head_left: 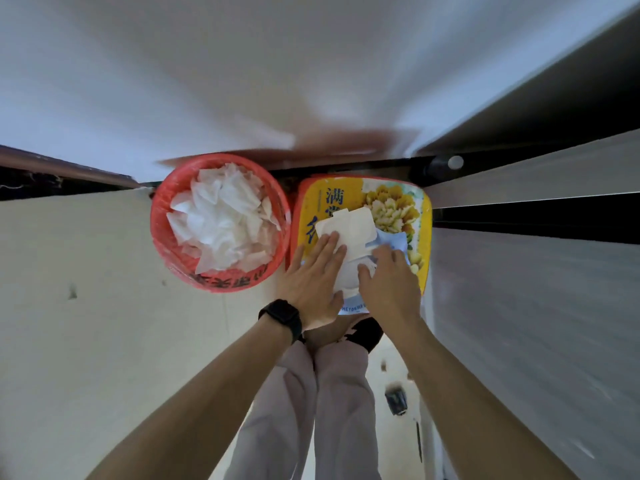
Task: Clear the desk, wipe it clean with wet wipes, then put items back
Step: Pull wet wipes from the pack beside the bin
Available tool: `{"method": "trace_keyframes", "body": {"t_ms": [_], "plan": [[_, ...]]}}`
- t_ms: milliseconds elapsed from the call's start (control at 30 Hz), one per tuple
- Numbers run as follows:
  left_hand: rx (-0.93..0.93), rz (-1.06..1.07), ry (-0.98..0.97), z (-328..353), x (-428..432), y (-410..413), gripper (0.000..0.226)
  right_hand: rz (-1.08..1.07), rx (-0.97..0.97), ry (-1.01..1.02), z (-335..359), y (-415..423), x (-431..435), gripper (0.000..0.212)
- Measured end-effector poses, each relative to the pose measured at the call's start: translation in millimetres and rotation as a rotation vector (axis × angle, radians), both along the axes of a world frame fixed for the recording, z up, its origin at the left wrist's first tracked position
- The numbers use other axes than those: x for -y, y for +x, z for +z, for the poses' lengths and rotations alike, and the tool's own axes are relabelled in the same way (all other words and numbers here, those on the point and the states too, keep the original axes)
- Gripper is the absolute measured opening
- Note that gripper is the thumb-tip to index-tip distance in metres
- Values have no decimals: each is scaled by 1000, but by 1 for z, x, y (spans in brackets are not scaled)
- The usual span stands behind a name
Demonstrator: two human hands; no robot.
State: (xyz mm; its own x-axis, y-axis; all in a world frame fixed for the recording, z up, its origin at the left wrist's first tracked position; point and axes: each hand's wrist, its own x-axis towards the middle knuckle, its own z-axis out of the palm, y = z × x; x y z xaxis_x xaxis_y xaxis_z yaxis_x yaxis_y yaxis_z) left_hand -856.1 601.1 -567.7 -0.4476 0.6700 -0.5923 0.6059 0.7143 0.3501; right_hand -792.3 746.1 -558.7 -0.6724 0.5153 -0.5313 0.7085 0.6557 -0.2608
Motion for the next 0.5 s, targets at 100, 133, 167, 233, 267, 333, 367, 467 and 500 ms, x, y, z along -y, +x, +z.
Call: {"method": "trace_keyframes", "body": {"t_ms": [100, 133, 167, 233, 267, 333, 367, 467, 500], "plan": [[-26, 5, 11, -9, 3, 5, 89, -88, 11, -57, -2, 2, 4, 25], [-21, -2, 14, -11, 3, 4, 91, -151, -5, -86, -1, 3, 5, 25], [-11, -9, 10, -13, 4, 2, 92, -216, -26, -127, 2, 2, 6, 26], [24, -13, -10, -12, 4, -1, 92, -324, -84, -262, 12, 3, 11, 26], [45, -7, -20, -11, 3, -2, 92, -342, -109, -341, 18, 6, 15, 26], [96, 41, -4, -8, 2, -3, 85, -304, -115, -459, 23, 18, 23, 27], [144, 95, 28, -5, 1, -6, 78, -277, -99, -495, 24, 26, 26, 29], [343, 305, 134, 6, -4, -20, 55, -216, -58, -505, 17, 42, 30, 28], [353, 329, 148, 9, -7, -22, 47, -181, -58, -471, 14, 42, 30, 22]]}}
